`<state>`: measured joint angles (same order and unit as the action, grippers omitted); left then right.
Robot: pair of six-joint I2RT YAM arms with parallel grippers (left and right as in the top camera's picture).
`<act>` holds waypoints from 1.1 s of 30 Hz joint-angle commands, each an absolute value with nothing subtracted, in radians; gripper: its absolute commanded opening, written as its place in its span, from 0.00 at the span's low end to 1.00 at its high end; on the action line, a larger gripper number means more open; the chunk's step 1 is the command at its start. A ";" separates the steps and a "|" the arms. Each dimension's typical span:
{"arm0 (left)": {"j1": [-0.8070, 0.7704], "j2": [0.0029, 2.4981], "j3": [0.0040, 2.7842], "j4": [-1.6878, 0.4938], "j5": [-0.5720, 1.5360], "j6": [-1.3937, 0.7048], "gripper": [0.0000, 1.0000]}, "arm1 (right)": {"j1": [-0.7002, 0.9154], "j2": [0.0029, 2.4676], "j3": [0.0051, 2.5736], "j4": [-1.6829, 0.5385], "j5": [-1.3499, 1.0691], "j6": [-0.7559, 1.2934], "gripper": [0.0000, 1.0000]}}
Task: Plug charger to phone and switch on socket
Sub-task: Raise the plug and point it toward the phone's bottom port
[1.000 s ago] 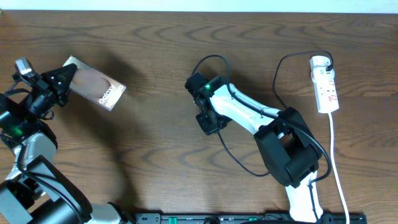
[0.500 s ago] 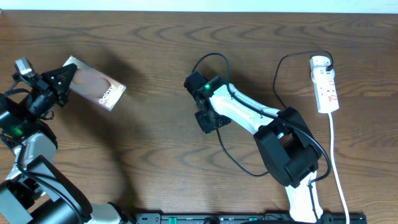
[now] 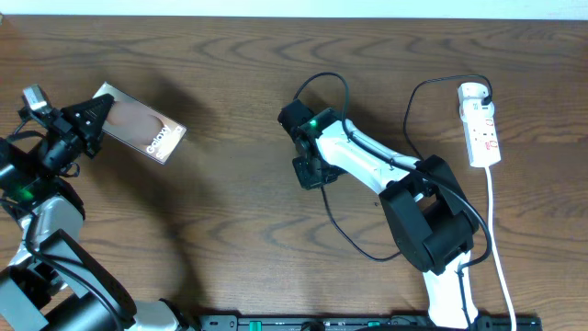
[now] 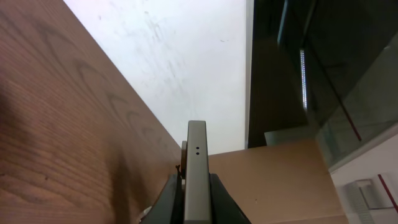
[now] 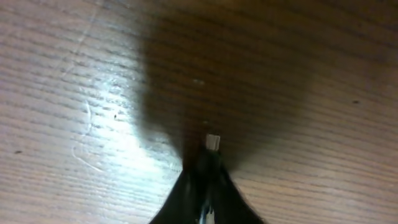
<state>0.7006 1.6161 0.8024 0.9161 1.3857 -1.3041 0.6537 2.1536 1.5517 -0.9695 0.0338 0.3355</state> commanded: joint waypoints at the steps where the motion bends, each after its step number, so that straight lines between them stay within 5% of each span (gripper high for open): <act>1: 0.704 1.608 0.806 0.922 1.404 -1.301 0.07 | 0.647 2.197 1.554 -0.973 0.048 0.352 0.01; 8: 0.704 1.608 0.806 0.922 1.403 -1.299 0.07 | 0.647 2.197 1.569 -1.003 -0.273 0.181 0.01; 12: 0.704 1.608 0.806 0.922 1.403 -1.294 0.07 | 0.647 2.197 1.593 -1.060 -0.865 -0.289 0.01; 19: 0.699 1.608 0.806 0.922 1.421 -1.294 0.07 | 0.648 2.197 1.604 -1.229 -1.235 -0.778 0.01; 33: 0.656 1.608 0.806 0.923 1.526 -1.241 0.07 | 0.647 2.197 1.637 -1.146 -1.475 -0.800 0.01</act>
<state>0.6846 1.6161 0.8024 0.9165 1.4673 -1.2724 0.6495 2.1914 1.6020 -1.1778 -1.3521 -0.8021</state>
